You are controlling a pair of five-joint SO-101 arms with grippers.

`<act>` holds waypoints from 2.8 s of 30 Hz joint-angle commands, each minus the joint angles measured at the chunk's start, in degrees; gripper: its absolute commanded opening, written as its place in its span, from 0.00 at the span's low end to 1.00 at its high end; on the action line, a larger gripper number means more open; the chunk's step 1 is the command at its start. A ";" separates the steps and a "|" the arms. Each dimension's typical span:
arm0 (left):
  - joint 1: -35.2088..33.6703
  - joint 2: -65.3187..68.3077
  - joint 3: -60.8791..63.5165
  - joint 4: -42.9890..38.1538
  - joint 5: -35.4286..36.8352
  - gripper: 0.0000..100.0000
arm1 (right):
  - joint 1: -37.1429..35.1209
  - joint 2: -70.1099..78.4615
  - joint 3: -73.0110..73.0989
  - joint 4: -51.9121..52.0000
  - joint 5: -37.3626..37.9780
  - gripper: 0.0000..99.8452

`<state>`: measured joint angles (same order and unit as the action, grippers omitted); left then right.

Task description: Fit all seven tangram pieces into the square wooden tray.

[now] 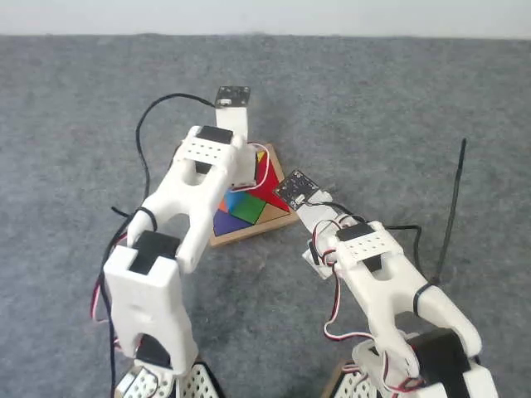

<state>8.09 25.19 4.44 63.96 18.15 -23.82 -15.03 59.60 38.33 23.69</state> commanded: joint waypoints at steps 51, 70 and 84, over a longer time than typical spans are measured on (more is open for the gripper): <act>-2.29 -41.93 26.77 -6.24 -12.84 0.02 | -2.15 -0.84 0.44 -0.57 -0.18 0.01; -22.07 -80.88 69.14 -20.92 -31.82 0.02 | 2.33 -5.93 -2.02 7.96 -0.09 0.01; -21.80 -105.93 91.65 -26.81 -34.02 0.02 | 7.16 -66.07 24.18 12.88 -0.18 0.01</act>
<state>-13.98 -73.89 92.62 38.64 -15.34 -15.47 -63.91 78.15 50.64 23.60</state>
